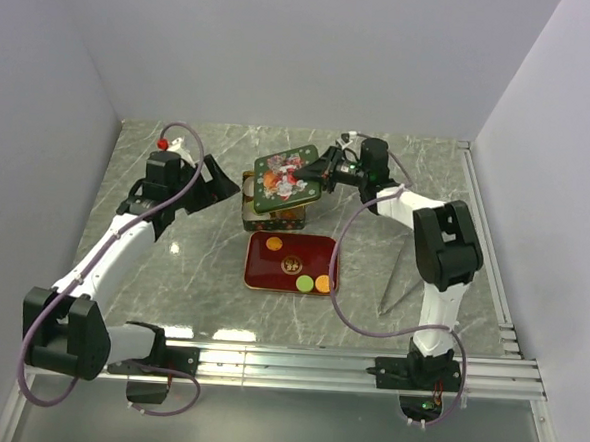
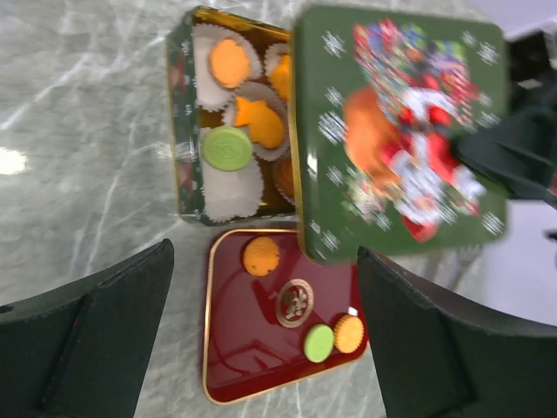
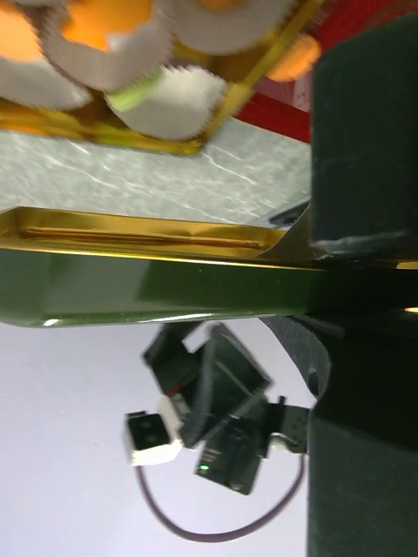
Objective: Pack the cookies
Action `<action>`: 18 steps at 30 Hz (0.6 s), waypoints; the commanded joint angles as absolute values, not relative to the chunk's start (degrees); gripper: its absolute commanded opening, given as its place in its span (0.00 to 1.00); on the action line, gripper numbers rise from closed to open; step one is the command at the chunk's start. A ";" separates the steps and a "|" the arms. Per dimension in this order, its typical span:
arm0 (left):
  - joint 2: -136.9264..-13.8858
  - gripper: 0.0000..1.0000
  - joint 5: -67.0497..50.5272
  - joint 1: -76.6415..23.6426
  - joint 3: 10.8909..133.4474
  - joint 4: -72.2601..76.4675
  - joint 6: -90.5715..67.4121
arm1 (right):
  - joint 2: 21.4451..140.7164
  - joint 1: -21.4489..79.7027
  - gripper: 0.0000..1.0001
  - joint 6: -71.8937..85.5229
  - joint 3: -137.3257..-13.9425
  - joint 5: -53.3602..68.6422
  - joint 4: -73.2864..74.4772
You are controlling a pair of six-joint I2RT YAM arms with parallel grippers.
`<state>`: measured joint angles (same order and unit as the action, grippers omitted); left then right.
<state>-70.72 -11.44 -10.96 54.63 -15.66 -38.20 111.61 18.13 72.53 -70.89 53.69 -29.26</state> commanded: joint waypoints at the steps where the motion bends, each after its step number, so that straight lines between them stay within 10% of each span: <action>1: -70.40 0.92 -22.66 -8.53 52.83 -4.59 -39.46 | 113.72 19.68 0.00 72.69 -77.07 51.42 -33.93; 18: -88.92 0.87 -30.06 -4.48 50.71 10.27 -41.75 | 125.77 22.32 0.02 76.12 -85.34 50.62 -34.19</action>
